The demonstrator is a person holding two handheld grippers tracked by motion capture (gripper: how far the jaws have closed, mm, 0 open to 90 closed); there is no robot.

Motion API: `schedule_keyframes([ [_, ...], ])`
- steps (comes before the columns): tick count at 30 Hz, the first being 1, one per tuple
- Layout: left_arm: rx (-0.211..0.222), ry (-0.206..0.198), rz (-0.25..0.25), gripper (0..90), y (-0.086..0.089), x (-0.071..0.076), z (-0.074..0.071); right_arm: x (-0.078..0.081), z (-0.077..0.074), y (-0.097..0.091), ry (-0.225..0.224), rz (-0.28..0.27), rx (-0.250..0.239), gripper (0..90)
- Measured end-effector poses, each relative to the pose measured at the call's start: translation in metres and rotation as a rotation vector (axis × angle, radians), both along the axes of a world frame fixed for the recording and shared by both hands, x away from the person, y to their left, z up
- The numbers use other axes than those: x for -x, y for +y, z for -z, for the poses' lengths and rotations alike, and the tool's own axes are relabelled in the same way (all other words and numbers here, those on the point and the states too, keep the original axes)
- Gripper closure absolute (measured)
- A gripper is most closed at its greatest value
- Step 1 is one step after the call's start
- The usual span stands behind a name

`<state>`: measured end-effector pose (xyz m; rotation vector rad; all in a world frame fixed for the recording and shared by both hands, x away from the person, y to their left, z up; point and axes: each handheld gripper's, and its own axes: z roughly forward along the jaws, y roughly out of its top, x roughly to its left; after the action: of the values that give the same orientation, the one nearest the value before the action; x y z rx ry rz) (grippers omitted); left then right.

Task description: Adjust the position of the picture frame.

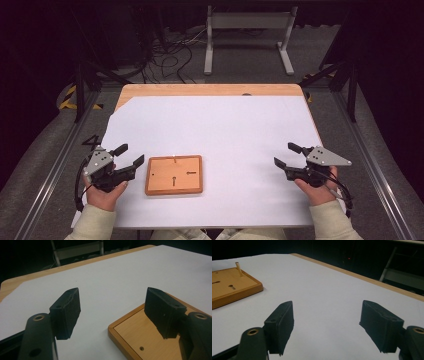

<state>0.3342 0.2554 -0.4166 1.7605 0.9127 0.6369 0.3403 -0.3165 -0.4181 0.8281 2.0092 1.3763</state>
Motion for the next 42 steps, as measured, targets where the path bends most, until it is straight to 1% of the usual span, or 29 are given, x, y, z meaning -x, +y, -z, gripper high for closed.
schedule_keyframes([
  [9,-0.004,0.001,0.000,29.4,0.000,0.000,0.000,0.000,0.000,0.000,-0.002,0.000,0.005,27.4],
  [12,0.001,0.002,-0.002,29.4,0.000,0.000,0.000,0.000,0.000,0.000,-0.001,0.002,0.010,27.5],
  [15,-0.005,0.010,-0.014,29.9,0.001,-0.001,0.001,0.000,0.000,0.000,0.000,0.001,0.010,27.5],
  [18,-0.017,0.023,-0.030,32.7,0.001,-0.002,0.002,0.000,0.000,-0.001,0.003,0.002,0.008,27.4],
  [22,-0.036,0.059,-0.047,34.6,0.003,-0.005,0.004,0.000,0.000,-0.001,0.005,0.003,0.011,27.5],
  [26,-0.052,0.108,-0.051,37.5,0.003,-0.008,0.007,-0.001,0.000,0.000,0.017,-0.003,0.007,27.4],
  [28,-0.067,0.133,-0.061,40.9,0.003,-0.010,0.009,-0.002,0.001,0.000,0.020,-0.003,0.014,27.1],
  [29,-0.067,0.133,-0.061,42.6,0.003,-0.010,0.009,-0.002,0.001,0.000,0.020,-0.003,0.014,27.1],
  [30,-0.074,0.147,-0.066,46.5,0.003,-0.011,0.009,-0.002,0.001,0.001,0.023,-0.004,0.020,27.1],
  [31,-0.080,0.166,-0.072,46.5,0.003,-0.011,0.010,-0.002,0.001,0.001,0.023,-0.004,0.020,27.1],
  [32,-0.090,0.183,-0.077,53.9,0.004,-0.011,0.011,-0.002,0.001,0.001,0.024,-0.006,0.019,27.1],
  [33,-0.091,0.200,-0.083,63.9,0.003,-0.012,0.012,-0.002,0.001,0.001,0.023,-0.006,0.018,27.1],
  [37,-0.103,0.273,-0.086,84.0,0.003,-0.014,0.013,-0.003,0.002,0.000,0.033,-0.013,0.009,27.2],
  [38,-0.104,0.297,-0.082,88.4,0.002,-0.015,0.014,-0.003,0.001,0.000,0.035,-0.012,0.009,27.2],
  [39,-0.104,0.297,-0.082,89.5,0.002,-0.015,0.014,-0.003,0.001,0.000,0.035,-0.012,0.009,27.2],
  [40,-0.109,0.340,-0.090,89.6,0.002,-0.017,0.015,-0.002,0.001,0.001,0.034,-0.010,0.011,27.1],
  [41,-0.109,0.340,-0.090,89.6,0.002,-0.017,0.015,-0.002,0.001,0.001,0.034,-0.010,0.011,27.1],
  [42,-0.109,0.359,-0.090,89.6,0.002,-0.018,0.016,-0.002,0.001,0.001,0.035,-0.010,0.013,27.1],
])
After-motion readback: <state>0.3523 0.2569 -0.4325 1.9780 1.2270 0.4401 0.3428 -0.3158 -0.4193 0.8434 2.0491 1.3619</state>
